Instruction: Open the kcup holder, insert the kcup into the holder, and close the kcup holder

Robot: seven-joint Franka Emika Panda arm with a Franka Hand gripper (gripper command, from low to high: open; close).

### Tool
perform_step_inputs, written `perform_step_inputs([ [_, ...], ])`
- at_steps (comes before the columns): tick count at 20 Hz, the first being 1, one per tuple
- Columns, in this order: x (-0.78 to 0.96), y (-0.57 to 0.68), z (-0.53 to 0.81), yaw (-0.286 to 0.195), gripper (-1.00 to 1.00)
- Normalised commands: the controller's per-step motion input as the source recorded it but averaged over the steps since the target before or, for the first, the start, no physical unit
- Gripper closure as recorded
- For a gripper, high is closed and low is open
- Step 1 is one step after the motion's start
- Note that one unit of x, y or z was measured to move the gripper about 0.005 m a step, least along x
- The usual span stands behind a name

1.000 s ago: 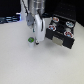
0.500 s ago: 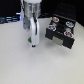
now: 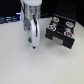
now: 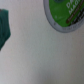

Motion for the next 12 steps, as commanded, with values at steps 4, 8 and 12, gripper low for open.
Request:
perform_step_inputs([
  [4, -0.62, -0.06, -0.15, -0.116, -1.0],
  [8, -0.42, -0.03, -0.14, -0.098, -1.0],
  [12, 0.04, -0.28, -0.29, -0.196, -1.0],
])
